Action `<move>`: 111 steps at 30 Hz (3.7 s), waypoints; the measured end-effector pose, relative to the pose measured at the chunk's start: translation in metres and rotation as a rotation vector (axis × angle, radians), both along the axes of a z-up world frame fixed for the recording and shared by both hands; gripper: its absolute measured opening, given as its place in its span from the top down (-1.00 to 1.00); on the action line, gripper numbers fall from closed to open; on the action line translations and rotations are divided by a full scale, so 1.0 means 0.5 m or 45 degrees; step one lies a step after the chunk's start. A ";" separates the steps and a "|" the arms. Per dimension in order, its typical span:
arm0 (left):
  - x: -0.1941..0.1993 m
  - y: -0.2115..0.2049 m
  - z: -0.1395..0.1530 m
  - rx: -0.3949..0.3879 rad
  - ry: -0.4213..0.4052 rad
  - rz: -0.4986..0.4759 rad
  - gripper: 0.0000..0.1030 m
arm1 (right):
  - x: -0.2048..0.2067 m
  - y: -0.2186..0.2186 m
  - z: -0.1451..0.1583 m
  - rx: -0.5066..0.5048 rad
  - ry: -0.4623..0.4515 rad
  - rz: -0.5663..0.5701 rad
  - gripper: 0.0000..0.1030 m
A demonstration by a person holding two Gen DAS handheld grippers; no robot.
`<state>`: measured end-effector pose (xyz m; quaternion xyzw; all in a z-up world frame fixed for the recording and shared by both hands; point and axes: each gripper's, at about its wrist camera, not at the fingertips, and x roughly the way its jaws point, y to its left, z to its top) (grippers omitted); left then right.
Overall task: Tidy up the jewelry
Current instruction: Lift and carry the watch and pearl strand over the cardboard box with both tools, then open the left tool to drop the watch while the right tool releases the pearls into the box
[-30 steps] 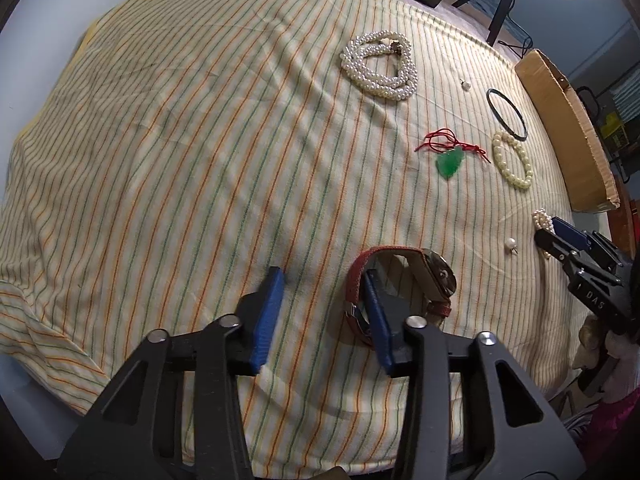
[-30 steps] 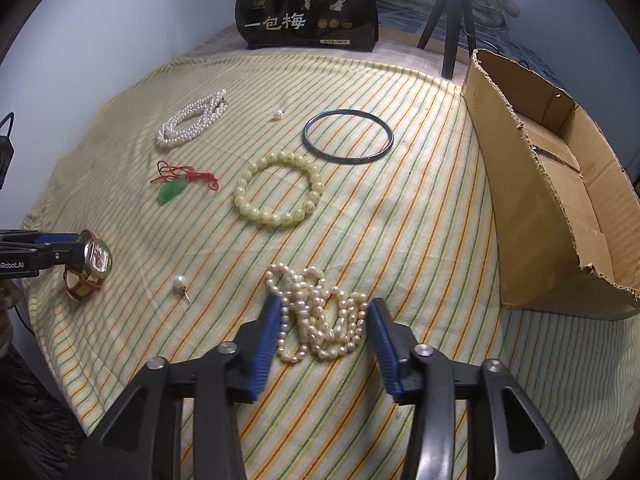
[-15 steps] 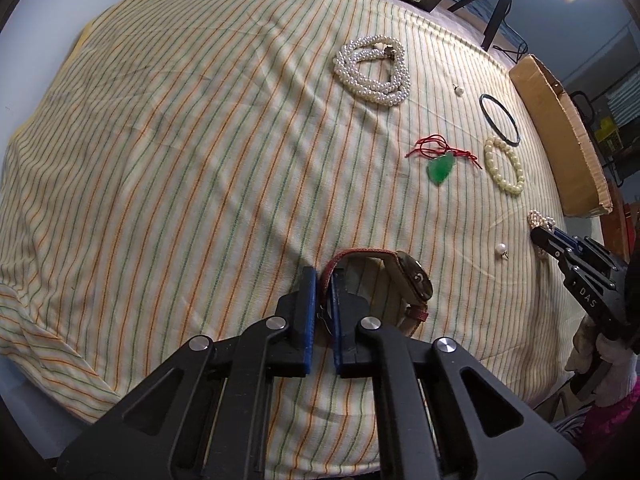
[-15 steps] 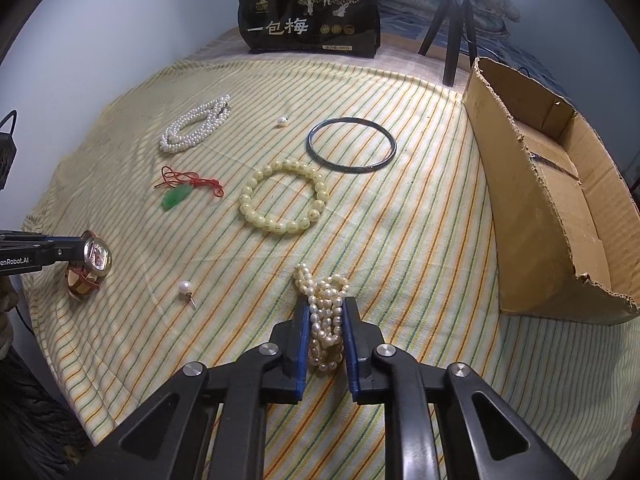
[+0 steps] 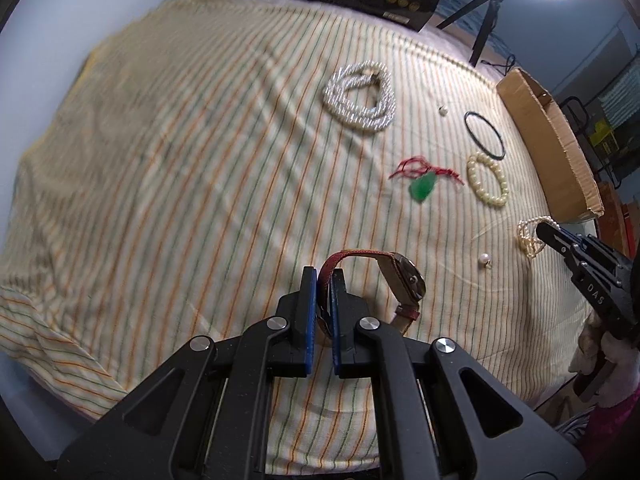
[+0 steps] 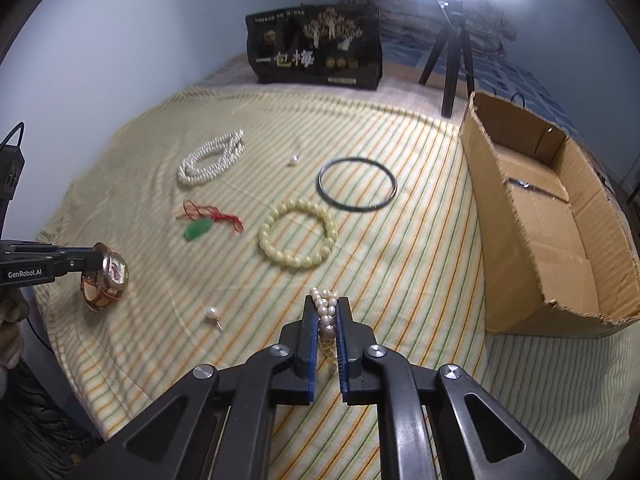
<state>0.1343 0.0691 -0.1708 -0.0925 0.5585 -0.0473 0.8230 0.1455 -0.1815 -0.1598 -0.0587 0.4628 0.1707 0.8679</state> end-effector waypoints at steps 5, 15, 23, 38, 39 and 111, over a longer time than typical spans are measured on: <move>-0.003 -0.008 0.029 0.010 -0.066 -0.012 0.92 | -0.003 -0.005 0.022 0.025 -0.033 -0.009 0.89; 0.003 -0.047 0.073 0.012 -0.139 -0.043 0.92 | -0.010 -0.027 0.082 0.093 -0.109 -0.041 0.89; 0.017 -0.105 0.113 -0.008 -0.196 -0.102 0.92 | -0.007 -0.063 0.146 0.175 -0.187 -0.090 0.89; 0.073 -0.238 0.211 -0.082 -0.311 -0.203 0.92 | 0.035 -0.162 0.265 0.302 -0.364 -0.261 0.89; 0.078 -0.252 0.215 -0.083 -0.316 -0.216 0.92 | 0.040 -0.168 0.267 0.298 -0.368 -0.269 0.89; 0.182 -0.388 0.248 -0.065 -0.384 -0.326 0.75 | 0.070 -0.316 0.267 0.217 -0.308 -0.525 -0.19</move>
